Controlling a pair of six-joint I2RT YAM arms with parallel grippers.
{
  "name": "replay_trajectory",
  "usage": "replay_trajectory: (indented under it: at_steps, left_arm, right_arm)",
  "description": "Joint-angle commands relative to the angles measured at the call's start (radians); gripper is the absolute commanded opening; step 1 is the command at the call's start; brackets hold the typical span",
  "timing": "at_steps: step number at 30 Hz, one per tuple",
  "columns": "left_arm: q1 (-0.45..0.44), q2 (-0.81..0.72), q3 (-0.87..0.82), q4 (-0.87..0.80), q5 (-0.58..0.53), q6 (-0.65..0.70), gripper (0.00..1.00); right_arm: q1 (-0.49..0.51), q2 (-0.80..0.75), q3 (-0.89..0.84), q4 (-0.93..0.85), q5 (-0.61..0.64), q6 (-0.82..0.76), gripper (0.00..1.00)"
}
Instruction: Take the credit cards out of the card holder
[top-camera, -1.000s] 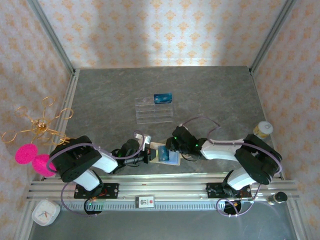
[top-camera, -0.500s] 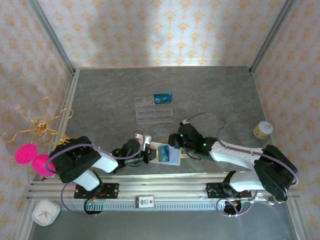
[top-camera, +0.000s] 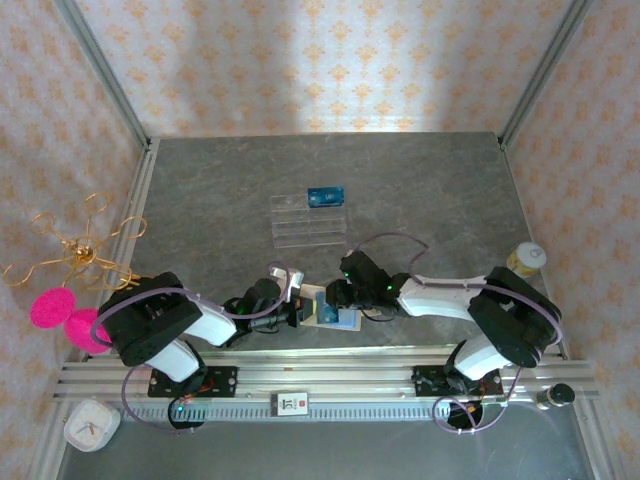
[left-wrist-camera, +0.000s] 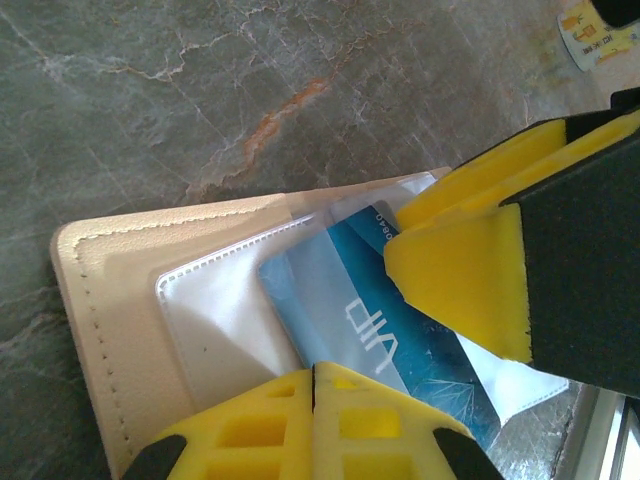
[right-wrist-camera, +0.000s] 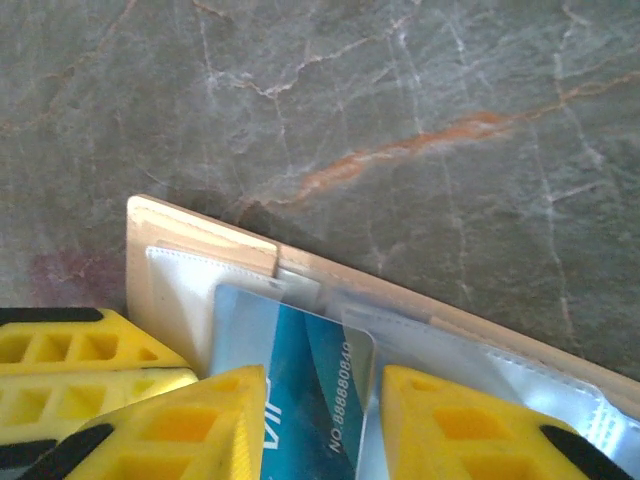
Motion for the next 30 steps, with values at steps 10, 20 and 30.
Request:
replay_trajectory:
  at_steps: [10, 20, 30]
  left_arm:
    - [-0.021, 0.061, -0.012, -0.153, 0.04, 0.009, 0.0]
    - [-0.019, 0.049, -0.019, -0.15, 0.043, 0.011, 0.0]
    - [-0.02, 0.096, -0.03, -0.115, 0.077, 0.016, 0.0]
  right_arm:
    - [0.009, 0.08, 0.02, 0.101, -0.084, 0.003, 0.35]
    - [0.003, 0.007, -0.07, 0.02, 0.182, 0.063, 0.45]
    - [-0.002, 0.094, -0.052, 0.313, 0.103, 0.136, 0.42]
